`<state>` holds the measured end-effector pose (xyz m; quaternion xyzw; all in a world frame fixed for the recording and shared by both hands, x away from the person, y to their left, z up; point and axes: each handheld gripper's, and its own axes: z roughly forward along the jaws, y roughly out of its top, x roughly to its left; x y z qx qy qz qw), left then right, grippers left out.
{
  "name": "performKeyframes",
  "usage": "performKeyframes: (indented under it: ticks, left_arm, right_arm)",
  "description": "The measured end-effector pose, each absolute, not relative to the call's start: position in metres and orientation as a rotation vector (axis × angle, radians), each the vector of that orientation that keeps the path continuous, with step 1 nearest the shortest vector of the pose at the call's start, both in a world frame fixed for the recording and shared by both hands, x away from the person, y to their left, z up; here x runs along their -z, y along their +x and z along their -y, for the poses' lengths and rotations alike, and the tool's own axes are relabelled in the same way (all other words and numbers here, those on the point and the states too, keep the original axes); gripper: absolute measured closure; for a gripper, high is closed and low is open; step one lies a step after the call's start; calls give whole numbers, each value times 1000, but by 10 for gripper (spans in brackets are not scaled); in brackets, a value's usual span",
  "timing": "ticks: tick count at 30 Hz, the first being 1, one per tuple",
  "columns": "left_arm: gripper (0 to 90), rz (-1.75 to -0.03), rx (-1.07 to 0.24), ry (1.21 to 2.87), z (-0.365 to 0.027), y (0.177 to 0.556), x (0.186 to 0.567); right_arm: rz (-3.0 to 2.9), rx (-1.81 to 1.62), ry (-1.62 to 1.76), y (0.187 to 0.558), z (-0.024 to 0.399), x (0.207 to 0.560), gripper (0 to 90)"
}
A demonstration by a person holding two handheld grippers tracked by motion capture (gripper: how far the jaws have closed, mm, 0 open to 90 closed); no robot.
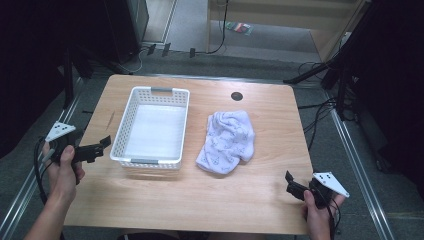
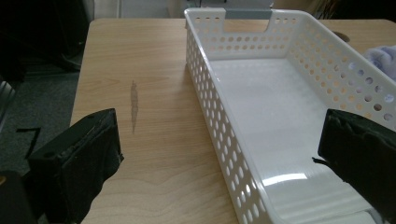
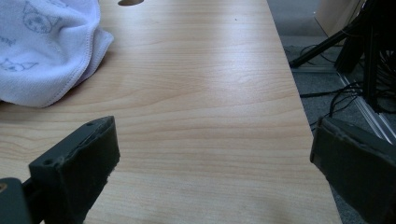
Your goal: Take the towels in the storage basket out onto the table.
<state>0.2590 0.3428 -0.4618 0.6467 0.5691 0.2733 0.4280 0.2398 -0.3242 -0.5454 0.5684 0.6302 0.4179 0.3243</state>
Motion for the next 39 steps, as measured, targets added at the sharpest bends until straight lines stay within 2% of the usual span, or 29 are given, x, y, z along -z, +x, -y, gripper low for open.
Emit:
performKeyframes:
  ticks: [39]
  left_arm:
    - [0, -1545, -724, 1565, -380, 220, 537]
  right_arm:
    - [-1648, -1090, 1487, 240, 324, 545, 11]
